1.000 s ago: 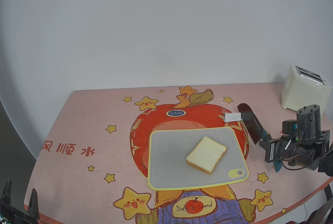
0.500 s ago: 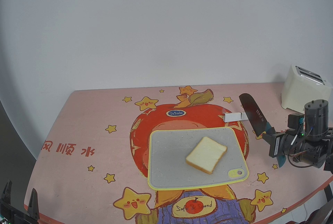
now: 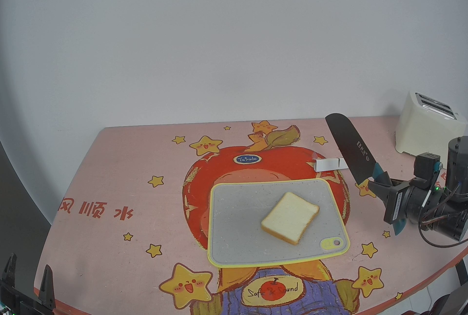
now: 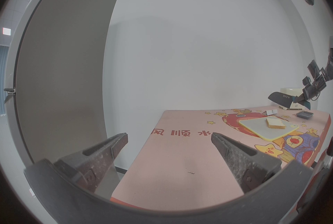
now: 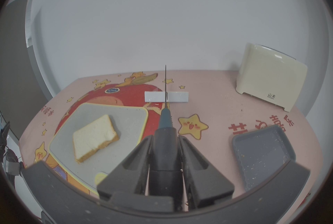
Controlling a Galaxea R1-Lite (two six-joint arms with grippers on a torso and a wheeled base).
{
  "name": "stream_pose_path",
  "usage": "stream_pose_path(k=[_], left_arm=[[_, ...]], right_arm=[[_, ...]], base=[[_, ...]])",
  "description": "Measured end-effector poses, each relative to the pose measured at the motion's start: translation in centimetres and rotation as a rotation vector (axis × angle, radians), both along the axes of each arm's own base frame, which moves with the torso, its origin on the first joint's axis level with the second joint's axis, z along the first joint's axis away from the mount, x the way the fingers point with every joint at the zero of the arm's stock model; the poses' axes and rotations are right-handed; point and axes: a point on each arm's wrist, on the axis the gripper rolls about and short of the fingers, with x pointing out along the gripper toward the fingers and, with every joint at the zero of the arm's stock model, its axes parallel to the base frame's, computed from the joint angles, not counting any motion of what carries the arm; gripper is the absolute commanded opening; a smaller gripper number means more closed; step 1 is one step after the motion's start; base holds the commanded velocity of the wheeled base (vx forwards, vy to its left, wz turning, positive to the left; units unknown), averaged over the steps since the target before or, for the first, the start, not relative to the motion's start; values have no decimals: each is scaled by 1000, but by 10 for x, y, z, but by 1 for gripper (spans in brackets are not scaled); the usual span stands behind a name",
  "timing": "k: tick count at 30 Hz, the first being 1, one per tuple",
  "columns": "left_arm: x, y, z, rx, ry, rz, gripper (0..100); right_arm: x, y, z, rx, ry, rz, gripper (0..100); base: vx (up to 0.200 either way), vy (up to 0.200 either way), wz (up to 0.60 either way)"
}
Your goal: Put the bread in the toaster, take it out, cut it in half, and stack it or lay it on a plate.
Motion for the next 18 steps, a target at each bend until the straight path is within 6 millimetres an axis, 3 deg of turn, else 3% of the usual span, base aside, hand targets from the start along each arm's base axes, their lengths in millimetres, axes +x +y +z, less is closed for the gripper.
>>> stream_pose_path(k=[18], left_arm=[[0,0,0,0,0,0,100]], right_arm=[[-3,1,4,0,-23,21,0]], base=[[0,0,0]])
